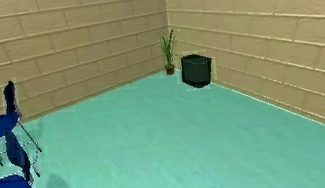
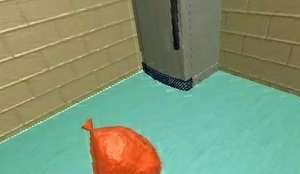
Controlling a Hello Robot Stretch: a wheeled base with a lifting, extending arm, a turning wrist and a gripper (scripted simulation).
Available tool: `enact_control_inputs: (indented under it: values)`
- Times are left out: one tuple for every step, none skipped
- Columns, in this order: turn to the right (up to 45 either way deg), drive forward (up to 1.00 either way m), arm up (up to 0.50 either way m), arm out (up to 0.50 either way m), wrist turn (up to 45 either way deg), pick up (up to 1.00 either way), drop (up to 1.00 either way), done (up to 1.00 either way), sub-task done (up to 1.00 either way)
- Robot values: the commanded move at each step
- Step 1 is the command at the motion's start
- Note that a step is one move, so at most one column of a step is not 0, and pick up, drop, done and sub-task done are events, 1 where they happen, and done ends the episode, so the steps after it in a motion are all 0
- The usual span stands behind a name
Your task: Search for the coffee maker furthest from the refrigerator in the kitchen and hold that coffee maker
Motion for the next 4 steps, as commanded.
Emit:
enact_control_inputs:
  values:
    - [0.0,0.95,0.00,0.00,0.0,0.00,0.00,0.00,0.00]
    - [-33.0,0.00,0.00,0.00,0.0,0.00,0.00,0.00,0.00]
    - [-3.0,0.00,0.00,0.00,0.0,0.00,0.00,0.00,0.00]
    - [0.0,1.00,0.00,0.00,0.0,0.00,0.00,0.00,0.00]
